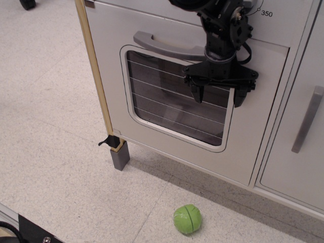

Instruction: Close oven

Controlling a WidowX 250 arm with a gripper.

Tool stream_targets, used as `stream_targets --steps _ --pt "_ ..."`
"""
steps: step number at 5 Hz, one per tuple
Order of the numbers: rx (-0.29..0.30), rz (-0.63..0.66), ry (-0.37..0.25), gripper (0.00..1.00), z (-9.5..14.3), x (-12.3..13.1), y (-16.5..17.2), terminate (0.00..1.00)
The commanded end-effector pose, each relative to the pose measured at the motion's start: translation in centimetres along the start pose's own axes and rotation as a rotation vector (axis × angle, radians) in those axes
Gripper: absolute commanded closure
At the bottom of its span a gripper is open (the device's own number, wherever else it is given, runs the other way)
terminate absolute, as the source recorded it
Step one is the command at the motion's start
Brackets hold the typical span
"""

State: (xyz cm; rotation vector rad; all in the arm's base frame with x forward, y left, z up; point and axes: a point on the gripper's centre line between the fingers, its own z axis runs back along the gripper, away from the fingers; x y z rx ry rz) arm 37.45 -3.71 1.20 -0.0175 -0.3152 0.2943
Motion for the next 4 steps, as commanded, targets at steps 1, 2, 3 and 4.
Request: stream_targets --steps 1,2,3,4 --pt "-0.012 -0.038 -0.038 0.0 3.77 0.95 3.08 0.0" --pt "-0.012 -0.038 -0.038 0.0 3.77 0.95 3.08 0.0" --pt "-0.012 -0.038 -0.038 0.0 3.77 0.95 3.08 0.0" --pt "-0.012 -0.038 -0.038 0.0 3.77 0.95 3.08 1.0"
